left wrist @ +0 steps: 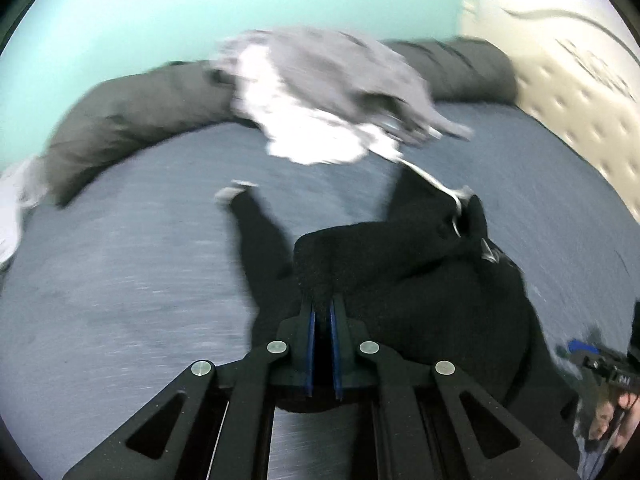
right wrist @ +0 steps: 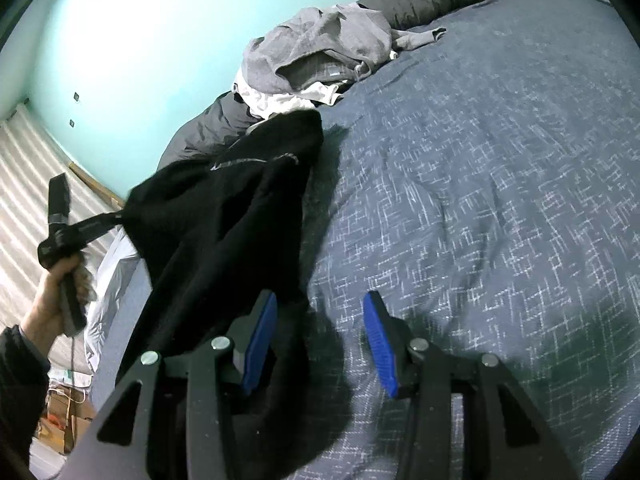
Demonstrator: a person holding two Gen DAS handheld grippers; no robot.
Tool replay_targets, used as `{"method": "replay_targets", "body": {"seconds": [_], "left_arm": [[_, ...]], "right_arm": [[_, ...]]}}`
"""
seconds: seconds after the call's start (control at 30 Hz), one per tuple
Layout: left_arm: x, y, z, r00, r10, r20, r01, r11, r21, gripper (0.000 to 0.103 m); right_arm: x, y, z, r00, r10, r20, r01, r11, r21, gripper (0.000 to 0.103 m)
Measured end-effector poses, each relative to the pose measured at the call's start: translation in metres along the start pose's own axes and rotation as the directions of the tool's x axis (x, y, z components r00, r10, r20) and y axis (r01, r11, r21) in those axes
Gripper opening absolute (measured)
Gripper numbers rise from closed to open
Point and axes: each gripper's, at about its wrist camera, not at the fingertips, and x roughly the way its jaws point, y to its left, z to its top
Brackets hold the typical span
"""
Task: Fold clothes
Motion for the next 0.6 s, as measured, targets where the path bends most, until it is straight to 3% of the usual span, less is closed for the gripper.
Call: {"method": "replay_targets", "body": {"seconds": [0.13,0.2,0.33,0.4,0.53,0.57,0.6], "left_arm": [[-0.027,0.067,0.005,0.99,0.133,0.036,-0.127,0.982,-0.138,0.006],[-0.026,0.095,-0.001,0.976,0.217,0.004,-0.212,0.96,-0.184,0.006],[-0.005,0.129,-0.026,0.95,0.294,-0.102,-0.31,0.922,-0.231,0.006],[0.008,0.136,-0.04,0.945,0.292,-0.148,-0.32,0.917,-0.238,0.008],[0.013,0.137,-0.053,0.951,0.275,-0.144,-0.304,0.918,-0.255,0.012],[0.01,0.136,-0.054,0.952,0.275,-0.135,-0.302,0.916,-0.264,0.02],[0.004,0.137,-0.055,0.954,0.275,-0.118,-0.298,0.914,-0.274,0.034]], "right_arm": [[0.001,0.002,0.0,1.0,-0.002,-0.002,0.002,1.0,-0.006,0.046],[0.002,0.003,-0.001,1.0,-0.003,-0.007,0.003,1.0,-0.011,0.046],[0.005,0.006,-0.002,1.0,-0.009,-0.015,0.008,1.0,-0.022,0.046],[0.006,0.006,-0.002,1.0,-0.016,-0.02,0.015,1.0,-0.027,0.046],[0.008,0.007,-0.003,0.999,-0.036,-0.029,0.035,0.999,-0.034,0.046],[0.009,0.007,-0.002,0.999,-0.044,-0.03,0.043,0.998,-0.034,0.046],[0.009,0.007,-0.001,0.998,-0.054,-0.031,0.053,0.998,-0.032,0.046]]}}
